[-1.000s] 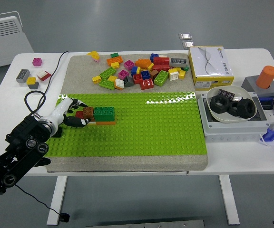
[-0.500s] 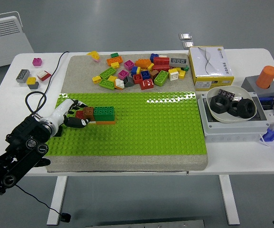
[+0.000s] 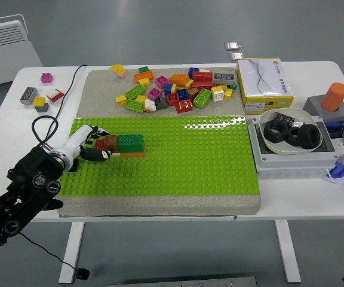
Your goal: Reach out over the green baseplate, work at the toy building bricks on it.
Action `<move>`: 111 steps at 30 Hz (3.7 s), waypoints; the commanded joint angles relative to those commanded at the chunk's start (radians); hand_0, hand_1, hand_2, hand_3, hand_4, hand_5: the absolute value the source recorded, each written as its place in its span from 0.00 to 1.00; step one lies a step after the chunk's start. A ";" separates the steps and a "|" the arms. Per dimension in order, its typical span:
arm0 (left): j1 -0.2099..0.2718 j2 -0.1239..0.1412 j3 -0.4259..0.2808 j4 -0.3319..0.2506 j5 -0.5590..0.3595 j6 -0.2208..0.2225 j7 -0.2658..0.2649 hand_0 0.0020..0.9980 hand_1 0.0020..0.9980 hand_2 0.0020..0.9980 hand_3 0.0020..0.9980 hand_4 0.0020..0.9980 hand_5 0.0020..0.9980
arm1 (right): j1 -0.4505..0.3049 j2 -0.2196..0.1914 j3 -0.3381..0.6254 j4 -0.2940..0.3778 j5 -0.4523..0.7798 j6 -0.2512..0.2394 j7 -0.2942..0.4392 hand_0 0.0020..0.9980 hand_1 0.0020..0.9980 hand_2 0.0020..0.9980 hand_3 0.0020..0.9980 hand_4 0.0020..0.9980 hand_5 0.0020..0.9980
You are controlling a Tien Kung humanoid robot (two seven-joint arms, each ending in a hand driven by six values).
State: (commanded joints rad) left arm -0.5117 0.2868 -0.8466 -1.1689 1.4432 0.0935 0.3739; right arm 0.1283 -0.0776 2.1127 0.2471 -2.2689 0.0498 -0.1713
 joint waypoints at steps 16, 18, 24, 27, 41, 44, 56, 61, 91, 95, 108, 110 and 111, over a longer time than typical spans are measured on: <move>0.001 0.001 0.001 -0.001 -0.001 -0.011 0.000 0.87 0.91 0.87 0.65 0.57 0.00 | -0.002 0.002 -0.001 0.001 0.000 0.001 -0.002 0.51 0.68 0.64 0.72 0.79 0.78; 0.001 0.001 0.002 0.000 -0.002 -0.011 0.001 0.87 0.91 0.87 0.65 0.57 0.00 | -0.002 0.002 0.001 0.002 0.000 0.001 -0.002 0.51 0.68 0.64 0.72 0.79 0.78; 0.001 0.000 0.001 0.002 -0.002 -0.010 0.001 0.87 0.91 0.87 0.65 0.57 0.00 | -0.003 0.002 0.002 0.003 0.000 0.002 -0.002 0.51 0.68 0.64 0.72 0.80 0.79; 0.000 0.000 -0.001 0.003 -0.003 -0.010 0.001 0.87 0.91 0.87 0.65 0.57 0.00 | -0.003 0.002 0.002 0.003 0.000 0.002 -0.003 0.51 0.68 0.64 0.72 0.80 0.79; -0.003 0.001 -0.003 0.005 -0.003 -0.024 0.003 0.87 0.91 0.87 0.67 0.62 0.00 | -0.001 0.002 0.003 0.004 0.000 0.002 -0.004 0.51 0.68 0.64 0.72 0.79 0.78; -0.003 0.003 -0.001 0.005 -0.004 -0.028 0.003 0.87 0.91 0.87 0.67 0.62 0.00 | -0.001 0.002 0.003 0.005 0.000 0.003 -0.005 0.51 0.68 0.64 0.72 0.79 0.78; -0.004 0.005 0.002 0.006 -0.002 -0.038 0.002 0.87 0.91 0.88 0.70 0.66 0.00 | 0.000 0.002 0.004 0.007 0.000 0.004 -0.006 0.51 0.68 0.64 0.71 0.79 0.78; -0.004 0.006 0.001 0.005 0.001 -0.046 0.002 0.87 0.92 0.89 0.78 0.74 0.00 | 0.000 0.002 0.005 0.007 0.000 0.004 -0.006 0.51 0.68 0.64 0.71 0.79 0.78; 0.119 0.049 -0.122 -0.309 0.356 0.031 0.069 0.90 0.93 0.90 0.73 0.97 0.31 | -0.016 0.002 0.023 0.012 0.000 0.009 -0.005 0.51 0.68 0.64 0.71 0.78 0.77; 0.145 0.045 -0.092 -0.340 0.470 0.060 0.079 0.96 0.93 0.89 0.64 0.97 0.63 | -0.019 0.004 0.032 0.012 0.000 0.010 -0.006 0.51 0.68 0.64 0.71 0.78 0.77; 0.166 0.019 -0.024 -0.253 0.693 0.107 0.058 0.97 0.93 0.89 0.62 0.96 0.84 | -0.019 0.004 0.039 0.015 0.000 0.014 -0.008 0.51 0.67 0.64 0.71 0.77 0.76; 0.167 0.018 -0.019 -0.246 0.693 0.106 0.058 0.97 0.93 0.89 0.62 0.96 0.84 | -0.019 0.004 0.037 0.015 0.000 0.014 -0.008 0.51 0.67 0.64 0.71 0.77 0.76; 0.168 0.018 -0.018 -0.242 0.692 0.105 0.059 0.97 0.93 0.89 0.62 0.96 0.84 | -0.019 0.004 0.037 0.015 0.000 0.014 -0.009 0.51 0.67 0.64 0.71 0.77 0.76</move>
State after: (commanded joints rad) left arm -0.3439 0.3046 -0.8650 -1.4106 2.1354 0.1985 0.4325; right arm 0.1095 -0.0738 2.1492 0.2620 -2.2689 0.0637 -0.1799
